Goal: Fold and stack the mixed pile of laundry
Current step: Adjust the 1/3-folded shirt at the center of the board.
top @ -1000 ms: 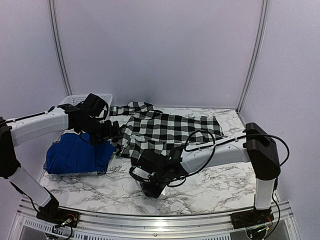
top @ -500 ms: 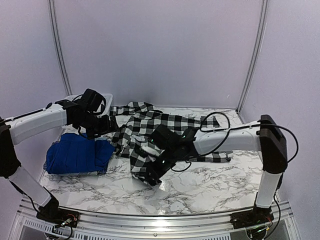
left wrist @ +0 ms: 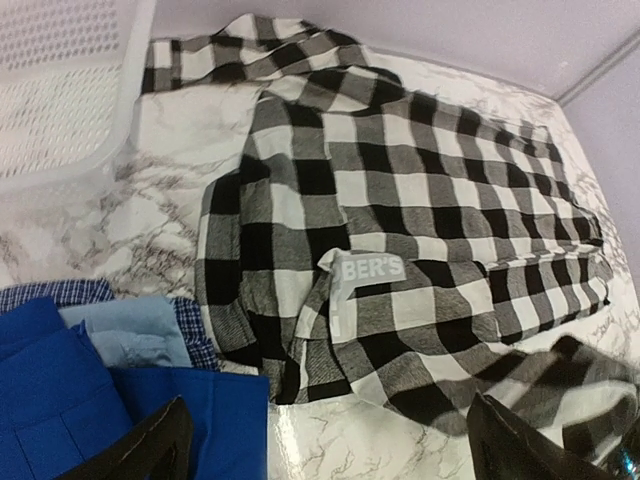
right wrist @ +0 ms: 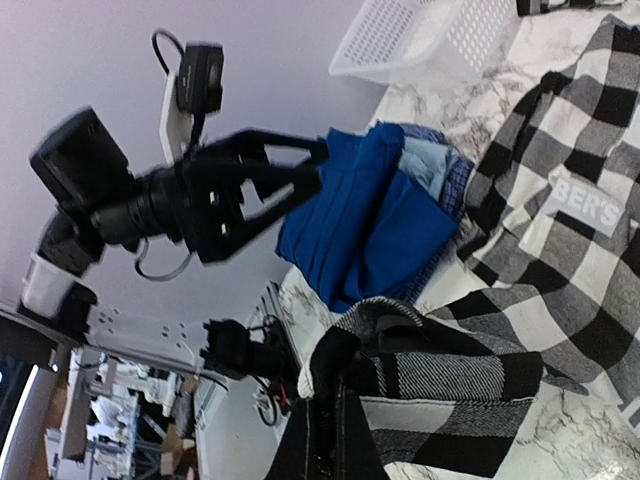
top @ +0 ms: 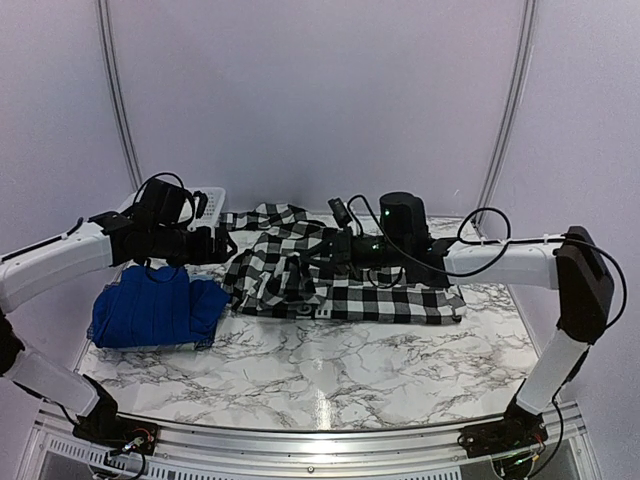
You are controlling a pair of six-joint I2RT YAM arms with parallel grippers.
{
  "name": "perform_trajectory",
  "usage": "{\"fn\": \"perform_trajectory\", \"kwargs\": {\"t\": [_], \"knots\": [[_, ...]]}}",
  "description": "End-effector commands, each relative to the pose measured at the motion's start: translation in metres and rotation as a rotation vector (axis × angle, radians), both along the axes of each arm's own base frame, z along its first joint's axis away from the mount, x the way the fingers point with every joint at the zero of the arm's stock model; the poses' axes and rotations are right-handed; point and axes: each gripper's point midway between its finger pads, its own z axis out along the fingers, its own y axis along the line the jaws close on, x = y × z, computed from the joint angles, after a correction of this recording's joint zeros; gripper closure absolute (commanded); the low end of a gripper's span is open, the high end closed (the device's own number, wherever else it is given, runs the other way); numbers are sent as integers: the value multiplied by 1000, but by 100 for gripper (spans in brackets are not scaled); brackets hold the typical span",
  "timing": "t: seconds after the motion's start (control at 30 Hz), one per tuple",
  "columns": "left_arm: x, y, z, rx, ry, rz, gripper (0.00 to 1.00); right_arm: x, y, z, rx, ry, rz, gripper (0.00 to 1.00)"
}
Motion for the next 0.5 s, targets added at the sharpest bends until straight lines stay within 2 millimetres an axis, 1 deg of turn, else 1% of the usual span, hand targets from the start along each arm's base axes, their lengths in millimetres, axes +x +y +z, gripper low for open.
{"fn": "perform_trajectory", "kwargs": {"t": [0.0,0.07,0.1,0.2,0.27,0.33,0.4,0.47], "knots": [[-10,-35,31,-24,-207,-243,1,30,-11,62,244,5,-95,100],[-21,-50,35,-16,-269,-338,1,38,-13,68,286,27,-105,100],[-26,-57,38,-15,-302,-381,1,40,-10,71,298,25,-86,100],[-37,-80,40,-31,-353,-501,1,45,2,66,244,29,-34,100],[-39,-92,41,-3,-384,-542,1,52,-1,68,253,46,-67,100],[-42,-104,46,0,-427,-564,1,60,-10,70,295,95,-118,100],[-44,-115,51,-72,-447,-563,2,65,-15,69,328,159,-157,100],[-41,-127,53,-139,-436,-547,6,68,-17,70,358,191,-176,100]]}}
